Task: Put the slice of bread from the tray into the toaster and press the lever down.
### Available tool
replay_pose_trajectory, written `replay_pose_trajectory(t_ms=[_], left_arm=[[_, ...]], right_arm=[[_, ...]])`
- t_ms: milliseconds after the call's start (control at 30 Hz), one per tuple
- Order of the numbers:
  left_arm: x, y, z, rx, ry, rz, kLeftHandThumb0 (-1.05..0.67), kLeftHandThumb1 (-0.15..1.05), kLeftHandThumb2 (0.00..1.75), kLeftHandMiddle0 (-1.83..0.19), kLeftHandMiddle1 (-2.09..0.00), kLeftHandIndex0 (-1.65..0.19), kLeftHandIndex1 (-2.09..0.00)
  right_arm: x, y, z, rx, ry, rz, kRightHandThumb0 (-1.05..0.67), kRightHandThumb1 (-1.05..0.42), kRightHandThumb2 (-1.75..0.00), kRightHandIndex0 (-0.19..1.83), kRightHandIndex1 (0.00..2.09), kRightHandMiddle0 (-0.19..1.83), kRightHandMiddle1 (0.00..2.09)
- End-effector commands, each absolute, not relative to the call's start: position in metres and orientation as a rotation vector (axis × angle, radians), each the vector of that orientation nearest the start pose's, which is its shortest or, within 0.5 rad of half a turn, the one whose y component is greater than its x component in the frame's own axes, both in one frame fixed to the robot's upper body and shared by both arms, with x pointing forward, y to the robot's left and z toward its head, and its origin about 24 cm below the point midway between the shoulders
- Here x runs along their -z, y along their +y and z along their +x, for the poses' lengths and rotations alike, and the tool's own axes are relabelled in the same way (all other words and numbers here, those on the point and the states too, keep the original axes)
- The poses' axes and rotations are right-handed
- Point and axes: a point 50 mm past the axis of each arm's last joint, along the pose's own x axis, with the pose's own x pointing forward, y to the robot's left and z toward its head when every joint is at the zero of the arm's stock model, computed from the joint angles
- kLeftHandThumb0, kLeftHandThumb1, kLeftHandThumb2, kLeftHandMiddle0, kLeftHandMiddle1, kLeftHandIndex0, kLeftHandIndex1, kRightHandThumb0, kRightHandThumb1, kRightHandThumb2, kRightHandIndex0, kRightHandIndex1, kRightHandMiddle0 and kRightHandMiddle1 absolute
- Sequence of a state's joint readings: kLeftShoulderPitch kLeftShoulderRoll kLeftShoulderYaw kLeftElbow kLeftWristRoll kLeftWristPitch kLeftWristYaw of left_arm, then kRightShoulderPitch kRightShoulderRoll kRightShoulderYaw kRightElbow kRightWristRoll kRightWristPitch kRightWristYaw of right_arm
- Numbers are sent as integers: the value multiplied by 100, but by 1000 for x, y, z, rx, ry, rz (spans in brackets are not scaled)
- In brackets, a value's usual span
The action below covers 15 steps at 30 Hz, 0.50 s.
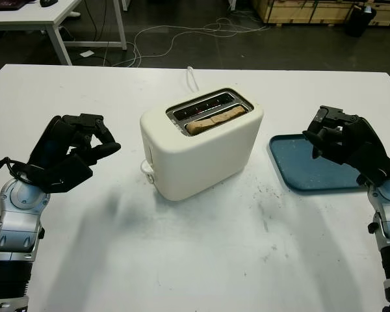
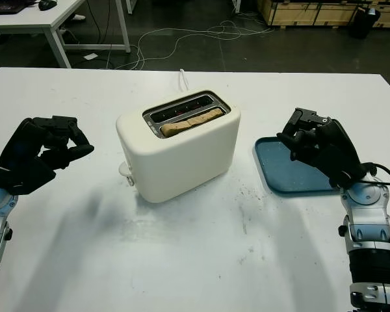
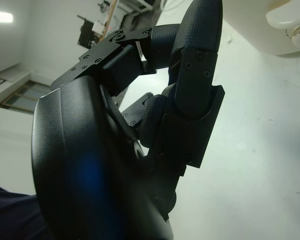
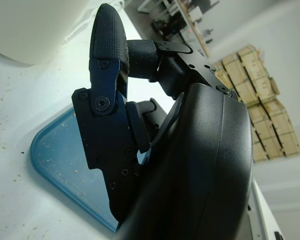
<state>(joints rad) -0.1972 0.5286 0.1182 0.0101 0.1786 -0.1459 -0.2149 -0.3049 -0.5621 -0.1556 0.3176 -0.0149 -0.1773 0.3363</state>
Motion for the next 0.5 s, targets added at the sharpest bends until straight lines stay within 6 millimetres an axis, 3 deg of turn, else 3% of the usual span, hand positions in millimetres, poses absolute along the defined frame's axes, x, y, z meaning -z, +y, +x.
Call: replay_pose_trajectory(t_ms=[0,467], left_arm=[[-139,239,284,117,-287,744,-81,92,16,-123,-160,-110,-140],[-139,238,284,122,-290,735,-80,92,15,-123,-159,-111,-139]], right_arm=[[-121,-272,304,-142,-136,-563,-72,-92,-39,82,175,65,175],[-121,-273,304,-141,-134,-557,-72,-92,-38,82,175,66,175]])
